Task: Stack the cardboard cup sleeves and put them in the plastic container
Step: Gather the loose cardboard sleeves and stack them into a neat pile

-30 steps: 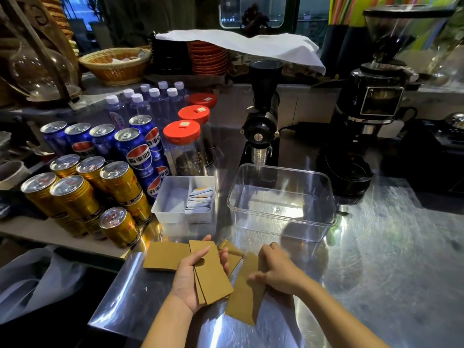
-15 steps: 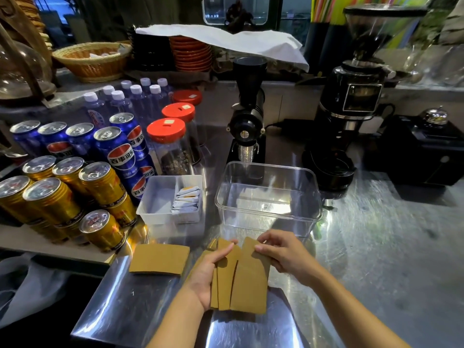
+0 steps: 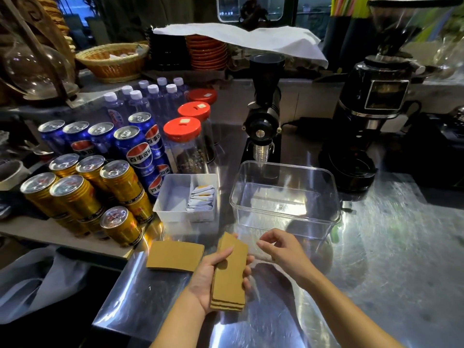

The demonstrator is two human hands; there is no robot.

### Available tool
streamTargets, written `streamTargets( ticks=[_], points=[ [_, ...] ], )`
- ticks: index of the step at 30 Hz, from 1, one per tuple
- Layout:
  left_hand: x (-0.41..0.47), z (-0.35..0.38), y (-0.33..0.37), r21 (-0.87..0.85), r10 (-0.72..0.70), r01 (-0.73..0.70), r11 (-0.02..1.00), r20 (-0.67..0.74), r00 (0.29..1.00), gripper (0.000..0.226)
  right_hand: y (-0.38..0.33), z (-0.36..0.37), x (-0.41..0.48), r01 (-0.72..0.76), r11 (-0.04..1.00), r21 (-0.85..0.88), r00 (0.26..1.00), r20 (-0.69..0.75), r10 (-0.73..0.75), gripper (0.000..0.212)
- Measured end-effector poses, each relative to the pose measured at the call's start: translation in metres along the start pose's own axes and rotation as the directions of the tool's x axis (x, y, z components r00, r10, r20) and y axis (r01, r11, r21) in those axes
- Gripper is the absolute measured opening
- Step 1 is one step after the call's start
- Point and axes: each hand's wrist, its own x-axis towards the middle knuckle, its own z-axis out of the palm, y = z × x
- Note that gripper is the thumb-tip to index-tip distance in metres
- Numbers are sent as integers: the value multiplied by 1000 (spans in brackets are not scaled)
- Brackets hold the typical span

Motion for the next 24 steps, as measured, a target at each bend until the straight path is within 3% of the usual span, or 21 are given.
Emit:
streamTargets(
  ticks=[4, 7, 11, 13, 16, 21, 24],
  points=[
    [-8, -10, 11, -35, 147, -149, 988, -46, 988, 43, 7, 13, 8, -32, 976, -213, 999, 20, 37, 18],
    [-15, -17, 17, -94, 200, -209, 973, -101, 975, 39, 7, 30, 14, -31, 917, -399, 994, 84, 71, 42],
    [-23, -21, 21, -171, 275, -295, 940, -135, 952, 46, 3, 53, 16, 13, 726, -687, 994, 86, 64, 73],
    [-26, -20, 22, -189, 299, -322, 928, -141, 944, 50, 2, 62, 16, -5, 670, -742, 996, 53, 66, 80],
    [-28, -18, 21, -186, 305, -335, 924, -172, 937, 40, 2, 72, 17, -38, 622, -782, 997, 15, 78, 90],
    [-26, -18, 18, -203, 290, -331, 922, -208, 934, 29, -2, 70, 20, -71, 670, -739, 987, 43, 152, 77],
    [-23, -18, 18, -204, 298, -339, 919, -205, 932, 30, 0, 63, 14, -63, 879, -473, 983, 124, 137, 53]
  ],
)
